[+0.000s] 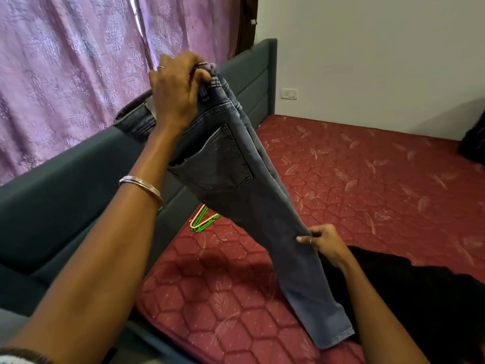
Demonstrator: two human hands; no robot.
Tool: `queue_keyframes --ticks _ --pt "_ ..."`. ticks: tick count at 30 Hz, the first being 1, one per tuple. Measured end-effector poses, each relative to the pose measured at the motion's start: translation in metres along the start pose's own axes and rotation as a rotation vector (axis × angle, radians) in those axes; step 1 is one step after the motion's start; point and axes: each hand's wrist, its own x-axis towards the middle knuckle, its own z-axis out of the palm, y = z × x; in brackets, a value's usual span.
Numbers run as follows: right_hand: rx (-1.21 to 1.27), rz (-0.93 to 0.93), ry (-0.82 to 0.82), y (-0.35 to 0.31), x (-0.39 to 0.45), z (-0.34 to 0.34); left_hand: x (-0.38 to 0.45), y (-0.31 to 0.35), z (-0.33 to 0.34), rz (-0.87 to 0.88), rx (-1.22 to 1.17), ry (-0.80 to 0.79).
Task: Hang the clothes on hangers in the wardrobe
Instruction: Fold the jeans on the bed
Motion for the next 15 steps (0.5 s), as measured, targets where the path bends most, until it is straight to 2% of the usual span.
queue_keyframes --ticks 2,4,6,9,11,13,15 --pt "0.057 -0.007 0.108 -0.009 -0.004 0.000 0.000 -0.006 -0.003 -0.011 -0.096 0.056" --pt "0.059 -0.008 0.122 -0.016 -0.008 -0.002 -0.002 -0.010 -0.006 -0.028 -0.133 0.066" --pt "0.061 0.044 -0.033 -0.022 -0.015 -0.010 -0.011 -0.015 -0.006 -0.066 -0.039 -0.003" --pt "0.086 0.197 -0.453 -0.029 -0.033 -0.027 -0.039 -0.034 -0.006 -0.096 0.115 -0.153" --pt "0.124 0.271 -0.638 -0.031 -0.044 -0.042 -0.068 -0.052 -0.002 -0.150 0.192 -0.269" --pt "0.173 0.314 -0.659 -0.025 -0.049 -0.054 -0.107 -0.072 0.003 -0.247 0.250 -0.417" --pt "0.192 0.331 -0.601 -0.019 -0.047 -0.059 -0.148 -0.092 0.007 -0.336 0.291 -0.526"
